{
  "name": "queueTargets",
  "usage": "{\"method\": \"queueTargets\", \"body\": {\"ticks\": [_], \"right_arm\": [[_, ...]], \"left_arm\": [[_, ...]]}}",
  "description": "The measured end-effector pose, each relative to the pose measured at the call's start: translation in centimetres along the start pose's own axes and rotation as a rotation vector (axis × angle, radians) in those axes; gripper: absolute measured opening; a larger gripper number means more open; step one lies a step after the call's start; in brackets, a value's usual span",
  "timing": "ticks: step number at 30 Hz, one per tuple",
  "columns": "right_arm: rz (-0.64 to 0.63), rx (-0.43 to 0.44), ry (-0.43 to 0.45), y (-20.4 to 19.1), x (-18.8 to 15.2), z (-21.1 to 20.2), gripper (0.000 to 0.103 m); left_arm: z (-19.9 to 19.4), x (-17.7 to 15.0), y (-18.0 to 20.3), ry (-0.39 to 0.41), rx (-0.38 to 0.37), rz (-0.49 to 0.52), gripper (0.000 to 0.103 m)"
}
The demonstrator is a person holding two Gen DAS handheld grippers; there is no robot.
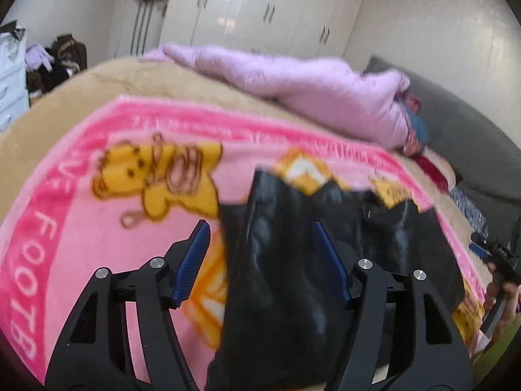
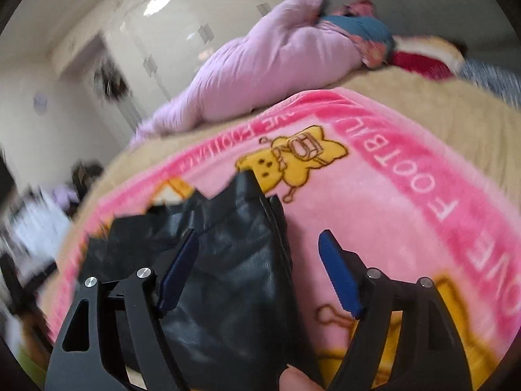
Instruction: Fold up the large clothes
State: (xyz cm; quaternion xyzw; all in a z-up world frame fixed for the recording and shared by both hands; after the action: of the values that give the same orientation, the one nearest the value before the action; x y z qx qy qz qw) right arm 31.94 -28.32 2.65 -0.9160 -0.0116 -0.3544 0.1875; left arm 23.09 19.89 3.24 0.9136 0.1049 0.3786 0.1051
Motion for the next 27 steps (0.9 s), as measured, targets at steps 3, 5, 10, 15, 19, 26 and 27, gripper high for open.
{"method": "queueTargets", "body": {"ticks": [3, 5, 10, 15, 19, 26, 27], "right_arm": [[-0.133, -0.093, -0.058, -1.7, -0.4, 2.4, 0.075], [-0.174, -0.133, -0.088, -1.9, -0.7, 4.2, 0.075], [-0.152, -0.147, -0.105, -1.4, -0.8, 7.0, 0.018], [-0.023, -0.054, 0.015, -0.3, 1.1, 4.1, 0.007], [-0.011, -0.061, 0.051, -0.4, 2.6, 3.8, 0.007], [0.043, -0.114, -0.089, 1.3, 2.3, 9.0, 0.011], [0.060, -0.120, -0.108, 1.7, 2.0, 9.8, 0.013]], "left_arm": [[2.3, -1.1, 0.0, -0.087, 0.023, 0.005, 0.060], [3.8, -1.8, 0.2, -0.125, 0.029, 0.006, 0.060], [4.5, -2.3, 0.6, -0.089, 0.050, 0.038, 0.015], [1.5, -0.4, 1.3, 0.028, 0.035, 0.060, 0.005], [0.8, 1.6, 2.6, 0.089, 0.082, 0.106, 0.005], [6.8, 1.0, 0.1, -0.022, 0.180, 0.033, 0.006], [7.4, 0.7, -0.3, -0.035, 0.180, 0.019, 0.007]]}}
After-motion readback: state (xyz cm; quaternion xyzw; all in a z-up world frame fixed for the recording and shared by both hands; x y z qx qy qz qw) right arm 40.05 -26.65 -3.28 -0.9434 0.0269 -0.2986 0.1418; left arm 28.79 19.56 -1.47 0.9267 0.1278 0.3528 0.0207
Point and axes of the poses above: each gripper's, at about its wrist camera, not at the fingertips, and z roughly the way its jaws point, y to its right, x to its top, the point moved 1 cm from there along z, roughly the way its jaws point, and after that the axes turned 7 degrees about -y, right-handed, at the moved point
